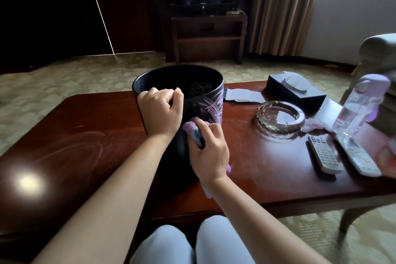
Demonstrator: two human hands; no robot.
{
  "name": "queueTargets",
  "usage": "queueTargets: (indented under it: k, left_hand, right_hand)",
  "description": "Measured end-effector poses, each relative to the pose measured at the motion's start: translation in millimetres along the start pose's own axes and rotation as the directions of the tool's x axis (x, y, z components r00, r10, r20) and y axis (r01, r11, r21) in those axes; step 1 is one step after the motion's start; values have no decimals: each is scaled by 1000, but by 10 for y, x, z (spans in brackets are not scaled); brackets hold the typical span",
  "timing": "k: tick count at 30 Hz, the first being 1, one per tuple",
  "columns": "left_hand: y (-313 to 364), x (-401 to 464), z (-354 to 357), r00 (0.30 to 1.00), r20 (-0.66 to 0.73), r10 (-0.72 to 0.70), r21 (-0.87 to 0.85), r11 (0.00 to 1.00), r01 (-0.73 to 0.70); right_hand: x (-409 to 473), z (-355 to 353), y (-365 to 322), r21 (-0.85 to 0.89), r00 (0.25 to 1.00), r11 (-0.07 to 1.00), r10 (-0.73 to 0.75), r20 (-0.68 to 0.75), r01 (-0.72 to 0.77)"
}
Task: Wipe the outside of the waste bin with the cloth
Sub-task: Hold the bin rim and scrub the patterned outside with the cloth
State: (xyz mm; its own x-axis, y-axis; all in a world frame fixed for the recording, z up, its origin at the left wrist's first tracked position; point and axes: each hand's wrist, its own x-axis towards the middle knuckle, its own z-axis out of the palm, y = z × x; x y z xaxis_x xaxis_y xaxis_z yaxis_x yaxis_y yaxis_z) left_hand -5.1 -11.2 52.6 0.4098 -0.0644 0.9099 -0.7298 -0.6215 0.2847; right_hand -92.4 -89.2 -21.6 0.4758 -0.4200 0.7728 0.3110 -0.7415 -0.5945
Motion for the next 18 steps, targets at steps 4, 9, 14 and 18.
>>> queueTargets:
  k: [4, 9, 14, 18]
  left_hand:
    - [11, 5, -8, 998, 9, -63, -18, 998, 63]
    - [100, 30, -117, 980, 37, -194, -182, 963, 197]
    - [85, 47, -140, 977, 43, -210, -235, 948, 215]
    - [108, 44, -140, 971, 51, -234, -231, 943, 240]
  right_hand:
    - [255, -14, -108, 18, 998, 1000, 19, -61, -18]
    - [83, 6, -16, -29, 1000, 1000, 9, -9, -10]
    - [285, -16, -142, -15, 996, 1000, 26, -83, -27]
    - [321, 4, -113, -17, 994, 999, 36, -99, -38]
